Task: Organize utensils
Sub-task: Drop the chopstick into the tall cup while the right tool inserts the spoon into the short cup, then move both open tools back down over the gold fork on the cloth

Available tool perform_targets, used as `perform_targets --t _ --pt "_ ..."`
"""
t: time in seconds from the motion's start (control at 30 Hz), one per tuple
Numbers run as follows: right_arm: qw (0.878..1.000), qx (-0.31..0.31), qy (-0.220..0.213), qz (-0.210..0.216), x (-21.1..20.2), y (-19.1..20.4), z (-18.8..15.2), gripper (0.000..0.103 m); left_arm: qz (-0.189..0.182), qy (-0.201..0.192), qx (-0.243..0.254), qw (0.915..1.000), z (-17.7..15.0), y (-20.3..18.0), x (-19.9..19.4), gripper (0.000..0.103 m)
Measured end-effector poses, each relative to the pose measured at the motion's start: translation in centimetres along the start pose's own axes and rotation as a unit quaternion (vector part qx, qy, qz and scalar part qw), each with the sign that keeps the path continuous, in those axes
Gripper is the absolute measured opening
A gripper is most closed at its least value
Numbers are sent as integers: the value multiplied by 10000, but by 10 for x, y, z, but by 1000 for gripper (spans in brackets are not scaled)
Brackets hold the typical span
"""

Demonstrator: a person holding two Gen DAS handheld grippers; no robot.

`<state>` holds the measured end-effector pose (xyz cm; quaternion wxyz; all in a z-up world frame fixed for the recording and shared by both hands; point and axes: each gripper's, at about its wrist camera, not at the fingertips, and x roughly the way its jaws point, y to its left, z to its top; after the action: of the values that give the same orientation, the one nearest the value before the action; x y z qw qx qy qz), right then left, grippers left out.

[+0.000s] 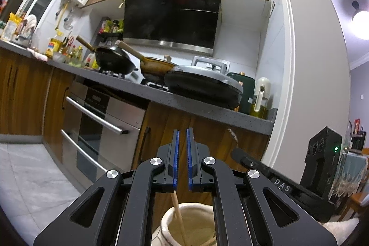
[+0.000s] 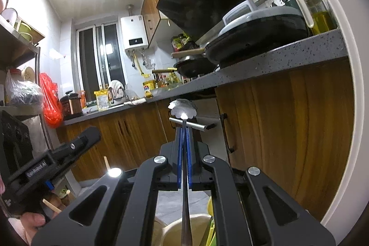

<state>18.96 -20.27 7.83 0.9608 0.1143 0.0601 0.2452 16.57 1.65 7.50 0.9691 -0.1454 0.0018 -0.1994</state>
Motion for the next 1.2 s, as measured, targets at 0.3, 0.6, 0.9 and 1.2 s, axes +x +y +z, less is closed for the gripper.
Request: perform_targets --t 0.3,0.6,0.9,1.2 --pt "9977 -116 665 36 1 2 -14 5 202 71 137 9997 3 -3 -17 16" --pt "9982 115 582 -23 -40 2 -9 27 459 223 151 9986 3 -7 -54 23" --pt "9925 26 1218 4 -98 17 -27 69 829 871 625 9908 -19 -36 -98 63" --pt "9730 -297 2287 -72 -122 30 -80 85 1259 1363 585 9809 -43 -43 -135 88"
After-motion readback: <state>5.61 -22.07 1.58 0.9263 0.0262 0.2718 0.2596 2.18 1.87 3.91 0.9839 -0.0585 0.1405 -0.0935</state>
